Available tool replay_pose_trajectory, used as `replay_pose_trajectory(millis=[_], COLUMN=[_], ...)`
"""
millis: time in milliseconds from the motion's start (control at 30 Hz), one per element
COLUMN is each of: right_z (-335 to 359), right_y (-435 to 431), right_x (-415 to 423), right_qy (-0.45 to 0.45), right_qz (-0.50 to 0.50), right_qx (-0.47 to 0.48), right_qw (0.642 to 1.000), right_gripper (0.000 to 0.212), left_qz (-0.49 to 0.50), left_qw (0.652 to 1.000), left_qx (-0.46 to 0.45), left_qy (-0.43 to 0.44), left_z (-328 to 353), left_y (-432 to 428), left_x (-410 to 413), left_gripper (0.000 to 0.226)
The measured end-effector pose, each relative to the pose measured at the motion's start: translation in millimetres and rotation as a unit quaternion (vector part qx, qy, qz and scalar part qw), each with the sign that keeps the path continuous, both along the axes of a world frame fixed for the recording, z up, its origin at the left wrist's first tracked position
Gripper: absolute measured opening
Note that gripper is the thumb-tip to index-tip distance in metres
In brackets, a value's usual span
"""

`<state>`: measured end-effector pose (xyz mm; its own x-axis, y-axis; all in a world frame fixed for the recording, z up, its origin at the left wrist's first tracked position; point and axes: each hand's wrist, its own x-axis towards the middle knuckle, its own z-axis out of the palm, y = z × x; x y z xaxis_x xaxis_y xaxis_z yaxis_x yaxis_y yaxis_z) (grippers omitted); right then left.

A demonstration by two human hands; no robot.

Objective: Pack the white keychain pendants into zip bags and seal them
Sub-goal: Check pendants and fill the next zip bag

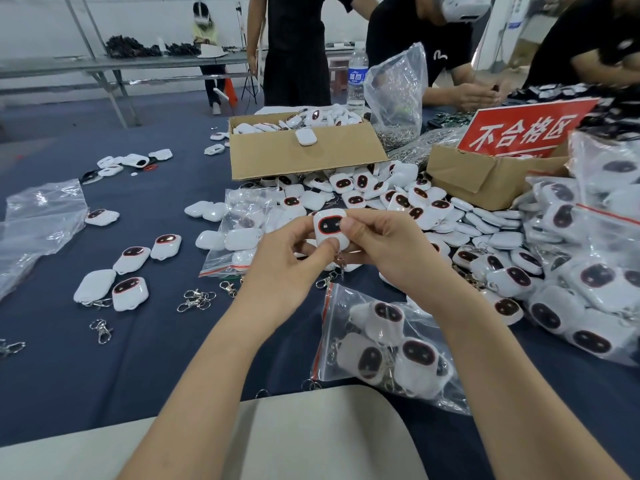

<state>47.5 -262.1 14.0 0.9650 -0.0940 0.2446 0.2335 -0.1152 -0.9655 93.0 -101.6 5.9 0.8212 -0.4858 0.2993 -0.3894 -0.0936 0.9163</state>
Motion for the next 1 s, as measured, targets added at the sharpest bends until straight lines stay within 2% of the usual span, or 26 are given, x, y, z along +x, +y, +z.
replay_pose_trajectory(millis=[267, 433, 467, 533, 633, 733, 833, 1000], right_z=[0, 2, 2, 1, -3, -6, -6, -6], right_y=[-1, -2, -3, -9, -19, -19, -15, -13], right_x=[0, -2, -3, -5, -7, -9, -11, -11], right_qy=[0.005, 0.031, 0.048, 0.089, 0.139, 0.185, 0.226, 0.234], right_qz=[0.003, 0.017, 0.018, 0.007, -0.007, 0.022, 0.076, 0.075], right_qx=[0.002, 0.021, 0.002, -0.095, -0.253, -0.302, -0.249, -0.264], right_qw=[1.0, 0.999, 0.999, 0.991, 0.957, 0.935, 0.939, 0.933], right_gripper=[0.035, 0.021, 0.02, 0.019, 0.019, 0.014, 0.011, 0.007], left_qz=[-0.017, -0.048, -0.057, -0.066, -0.09, -0.105, -0.127, -0.19], left_qw=[0.999, 0.993, 0.99, 0.981, 0.949, 0.924, 0.925, 0.924], left_qx=[0.013, 0.051, 0.072, 0.128, 0.25, 0.326, 0.31, 0.249], left_qy=[0.031, 0.098, 0.104, 0.128, 0.171, 0.172, 0.18, 0.218], left_z=[7, 21, 24, 27, 28, 24, 19, 10], left_y=[2, 12, 18, 32, 53, 59, 50, 33], left_x=[-3, -2, -1, 4, 9, 11, 10, 4], left_gripper=[0.015, 0.019, 0.022, 0.023, 0.017, 0.017, 0.016, 0.016])
